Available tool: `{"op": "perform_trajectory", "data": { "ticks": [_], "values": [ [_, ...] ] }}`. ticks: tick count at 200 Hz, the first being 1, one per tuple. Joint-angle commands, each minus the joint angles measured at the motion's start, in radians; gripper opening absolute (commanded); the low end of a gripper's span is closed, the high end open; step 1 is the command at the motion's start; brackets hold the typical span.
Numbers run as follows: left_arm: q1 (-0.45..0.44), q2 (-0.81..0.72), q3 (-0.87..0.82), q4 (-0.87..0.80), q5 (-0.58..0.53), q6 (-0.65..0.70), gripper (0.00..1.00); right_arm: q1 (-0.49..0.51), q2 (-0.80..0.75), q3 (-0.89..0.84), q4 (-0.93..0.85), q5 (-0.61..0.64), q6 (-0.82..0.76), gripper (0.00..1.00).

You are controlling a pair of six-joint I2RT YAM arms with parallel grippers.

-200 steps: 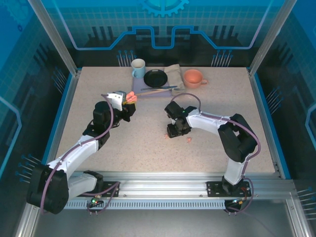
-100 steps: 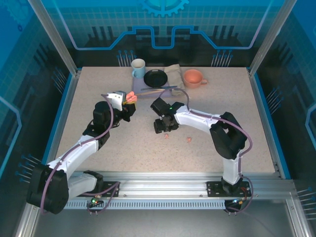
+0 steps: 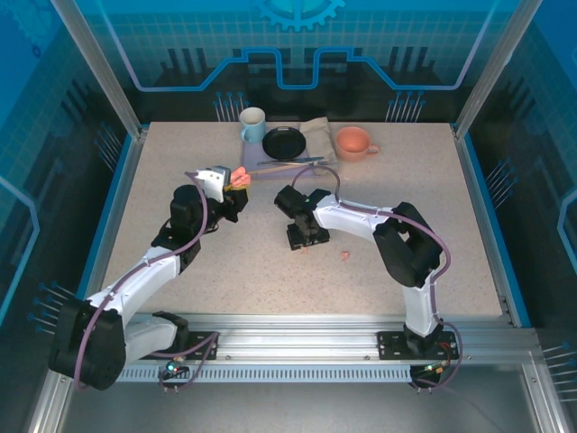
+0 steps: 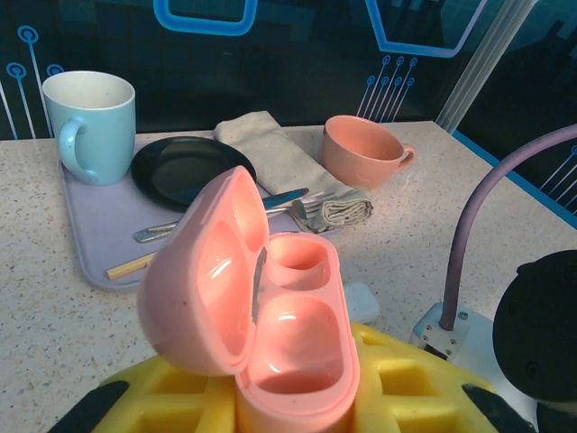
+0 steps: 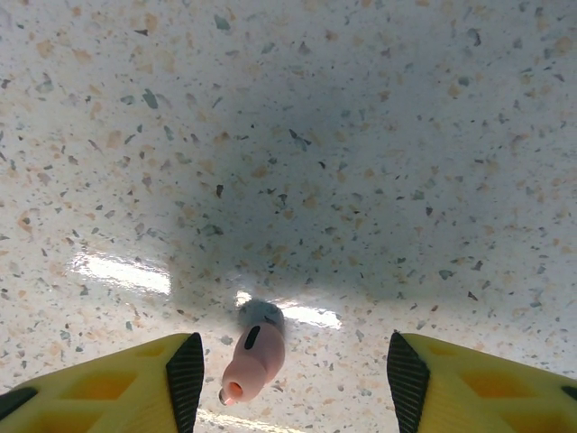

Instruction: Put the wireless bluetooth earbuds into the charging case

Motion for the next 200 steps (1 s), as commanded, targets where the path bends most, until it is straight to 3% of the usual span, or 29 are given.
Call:
{"op": "perform_trajectory", "data": {
  "ticks": [1, 51, 123, 153, 200],
  "values": [
    [0.011, 0.002, 0.006, 0.031, 0.022, -0.017, 0.00, -0.001, -0.017, -0.019, -0.025, 0.021, 0.014, 0.59],
    [0.011, -0.002, 0.006, 0.028, 0.021, -0.015, 0.00, -0.030, -0.089, -0.089, -0.034, 0.044, 0.005, 0.59],
    [0.011, 0.008, 0.010, 0.036, 0.026, -0.020, 0.00, -0.116, -0.315, -0.254, 0.000, 0.025, 0.013, 0.58],
    [0.011, 0.009, 0.019, 0.028, 0.029, -0.017, 0.00, -0.110, -0.304, -0.242, 0.099, -0.117, -0.157, 0.57],
    [0.011, 0.006, 0.027, 0.015, 0.033, -0.015, 0.00, -0.103, -0.264, -0.251, 0.116, -0.199, -0.420, 0.61]
  ]
}}
